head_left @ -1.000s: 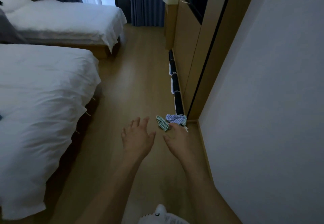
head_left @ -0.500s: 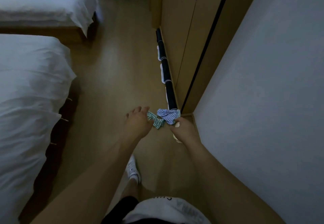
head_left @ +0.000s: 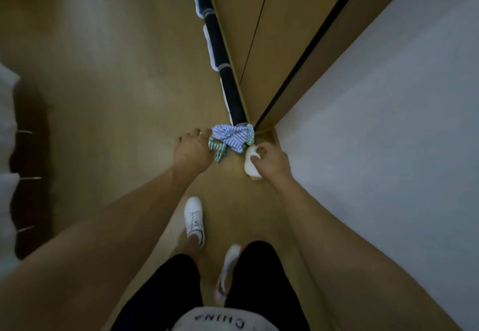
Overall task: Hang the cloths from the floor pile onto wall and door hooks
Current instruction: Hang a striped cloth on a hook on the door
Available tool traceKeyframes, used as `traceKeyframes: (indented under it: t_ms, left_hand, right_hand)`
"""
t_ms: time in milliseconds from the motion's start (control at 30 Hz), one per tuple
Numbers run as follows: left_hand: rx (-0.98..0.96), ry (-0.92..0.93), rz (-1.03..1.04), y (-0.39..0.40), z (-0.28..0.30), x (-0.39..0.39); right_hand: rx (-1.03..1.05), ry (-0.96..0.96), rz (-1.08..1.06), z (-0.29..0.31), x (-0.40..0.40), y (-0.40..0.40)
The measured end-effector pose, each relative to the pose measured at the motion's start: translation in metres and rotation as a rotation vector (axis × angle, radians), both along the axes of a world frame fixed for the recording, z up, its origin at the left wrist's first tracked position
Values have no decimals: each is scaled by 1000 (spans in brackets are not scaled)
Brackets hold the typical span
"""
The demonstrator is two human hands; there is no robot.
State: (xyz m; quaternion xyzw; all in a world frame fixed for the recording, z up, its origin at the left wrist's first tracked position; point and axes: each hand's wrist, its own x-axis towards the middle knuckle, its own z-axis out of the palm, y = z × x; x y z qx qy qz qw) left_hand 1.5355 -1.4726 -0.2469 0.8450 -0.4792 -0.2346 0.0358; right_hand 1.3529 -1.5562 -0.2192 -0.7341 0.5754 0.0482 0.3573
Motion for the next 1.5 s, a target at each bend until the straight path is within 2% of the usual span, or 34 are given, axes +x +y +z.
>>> traceKeyframes:
  t_ms: [133, 333, 600, 733, 900, 1067, 1233, 1367, 1500]
  left_hand:
    - [51, 39, -16, -29, -61, 20]
    - [84, 86, -24, -72, -171, 42]
    - [141, 185, -38, -137, -364, 65]
    - [152, 277, -75, -166, -448, 73]
    - [81, 457, -87, -209, -515, 66]
    - [89, 632, 11, -258, -545, 58]
    - [194, 708, 129, -276, -544, 56]
    - [63, 644, 92, -262, -507, 60]
    - [-100, 602, 64, -246, -440, 69]
  right_hand:
    - [56, 37, -25, -47, 34, -36]
    - [64, 38, -16, -151, 64, -81]
    - [120, 155, 80, -356, 94, -136]
    - [126, 161, 63, -434, 98, -156]
    - [145, 137, -15, -493, 104, -179]
    - [168, 99, -123, -520, 116, -197]
    - [167, 56, -168, -518, 124, -205]
    - [135, -17, -192, -491, 119, -203]
    - [110, -108, -181, -443, 113, -198]
